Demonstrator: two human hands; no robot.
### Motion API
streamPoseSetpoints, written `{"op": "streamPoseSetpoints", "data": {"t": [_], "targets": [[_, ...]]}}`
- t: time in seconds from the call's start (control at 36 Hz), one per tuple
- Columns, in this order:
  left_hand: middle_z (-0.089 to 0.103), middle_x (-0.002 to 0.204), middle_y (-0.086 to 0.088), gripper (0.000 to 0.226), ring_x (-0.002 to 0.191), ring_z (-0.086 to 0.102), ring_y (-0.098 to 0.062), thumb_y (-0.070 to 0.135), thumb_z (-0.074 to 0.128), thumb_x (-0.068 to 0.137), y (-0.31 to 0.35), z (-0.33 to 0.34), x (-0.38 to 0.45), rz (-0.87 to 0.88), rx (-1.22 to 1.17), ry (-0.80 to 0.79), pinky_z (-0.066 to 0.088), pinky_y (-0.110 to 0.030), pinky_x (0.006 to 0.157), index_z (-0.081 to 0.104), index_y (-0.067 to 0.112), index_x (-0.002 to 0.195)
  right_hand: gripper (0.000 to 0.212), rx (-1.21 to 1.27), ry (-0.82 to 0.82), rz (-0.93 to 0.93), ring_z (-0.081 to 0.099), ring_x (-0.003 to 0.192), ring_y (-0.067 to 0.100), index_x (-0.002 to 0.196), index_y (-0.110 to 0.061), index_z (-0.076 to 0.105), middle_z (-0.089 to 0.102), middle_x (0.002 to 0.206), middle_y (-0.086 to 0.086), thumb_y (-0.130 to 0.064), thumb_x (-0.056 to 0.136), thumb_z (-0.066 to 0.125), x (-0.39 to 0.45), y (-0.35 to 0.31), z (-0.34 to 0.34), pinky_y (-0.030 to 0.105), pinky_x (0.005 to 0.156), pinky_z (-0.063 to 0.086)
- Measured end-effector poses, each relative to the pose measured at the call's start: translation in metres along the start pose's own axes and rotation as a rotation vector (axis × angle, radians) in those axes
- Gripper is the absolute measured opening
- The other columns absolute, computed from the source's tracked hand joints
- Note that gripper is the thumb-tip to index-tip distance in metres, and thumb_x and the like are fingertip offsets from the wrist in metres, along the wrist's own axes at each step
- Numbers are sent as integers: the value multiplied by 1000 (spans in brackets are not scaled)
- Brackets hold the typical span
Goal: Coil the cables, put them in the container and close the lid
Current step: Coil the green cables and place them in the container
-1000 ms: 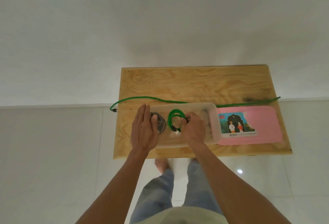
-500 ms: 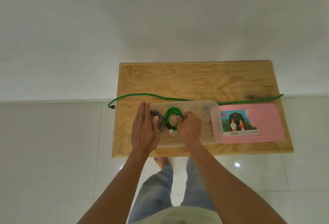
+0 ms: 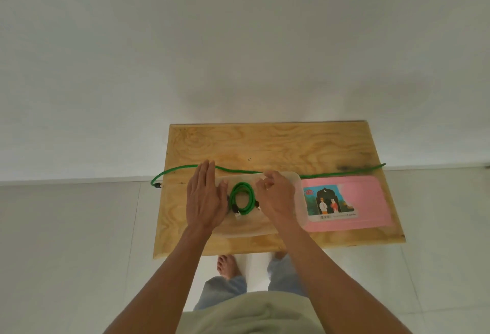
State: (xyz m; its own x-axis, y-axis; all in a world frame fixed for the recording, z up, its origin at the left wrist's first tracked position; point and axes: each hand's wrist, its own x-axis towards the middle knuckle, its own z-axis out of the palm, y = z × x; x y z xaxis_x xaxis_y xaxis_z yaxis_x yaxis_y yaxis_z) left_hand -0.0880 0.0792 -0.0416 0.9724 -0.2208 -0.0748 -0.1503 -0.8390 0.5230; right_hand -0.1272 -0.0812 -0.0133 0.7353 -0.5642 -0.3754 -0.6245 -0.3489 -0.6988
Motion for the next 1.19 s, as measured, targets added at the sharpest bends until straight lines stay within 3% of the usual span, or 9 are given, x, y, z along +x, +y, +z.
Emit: {"op": "streamPoseSetpoints", "data": {"t": [0.17,0.31,0.36,0.47,0.64,0.75,0.94,1.08,1.19], "targets": [[52,146,-13,42,137,44,-33,27,49,104,44,1,36,105,-2,-1,32,-47,115,53,7,140,21,26,75,-118,62,80,14,113,-11,67,66,92,-3,-18,94,62,28,-10,-51,23,81,47],[62,135,-9,32,125,54,-30,21,50,102,76,15,73,113,72,-245,37,-44,108,61,13,131,17,-106,78,-173,63,80,16,104,-11,72,71,98,6,-10,91,63,76,7,-102,14,80,41],[64,132,-8,30,122,56,-30,20,51,101,83,22,87,86,113,-319,40,-43,104,63,15,128,18,-238,8,-171,66,93,19,105,-14,73,71,106,5,-11,91,62,98,19,-119,15,82,39],[67,128,-6,27,118,59,-30,21,56,99,91,34,112,32,234,-433,47,-42,96,66,19,124,20,-449,-150,-153,64,106,26,107,-20,74,66,118,5,-13,93,60,133,42,-138,33,92,50],[70,107,-4,21,111,61,-23,22,79,81,99,51,140,-127,347,-624,51,-41,94,72,24,101,17,-635,-422,-183,62,97,24,103,-27,71,62,115,3,-19,91,61,168,66,-129,34,80,53],[68,109,-2,26,113,60,-26,21,75,78,98,62,145,-158,465,-724,50,-42,95,70,23,104,12,-707,-532,-256,56,85,21,89,-27,68,63,107,3,-19,91,60,179,69,-119,30,70,44],[64,117,-2,23,115,58,-26,18,66,87,96,72,153,-114,563,-764,48,-40,88,68,21,110,20,-744,-565,-316,62,97,27,105,-24,67,61,109,6,-13,93,56,186,73,-111,32,74,43],[61,118,-11,19,110,58,-33,20,63,94,97,61,158,-139,437,-717,51,-45,90,63,15,111,24,-749,-606,-286,58,99,26,111,-27,65,56,111,4,-17,91,57,186,65,-112,32,77,43],[66,111,-12,5,97,58,-29,14,60,96,101,37,166,-122,244,-622,49,-39,79,62,18,98,23,-777,-540,-276,55,86,22,108,-24,66,59,107,2,-15,88,61,183,47,-113,32,70,43]]}}
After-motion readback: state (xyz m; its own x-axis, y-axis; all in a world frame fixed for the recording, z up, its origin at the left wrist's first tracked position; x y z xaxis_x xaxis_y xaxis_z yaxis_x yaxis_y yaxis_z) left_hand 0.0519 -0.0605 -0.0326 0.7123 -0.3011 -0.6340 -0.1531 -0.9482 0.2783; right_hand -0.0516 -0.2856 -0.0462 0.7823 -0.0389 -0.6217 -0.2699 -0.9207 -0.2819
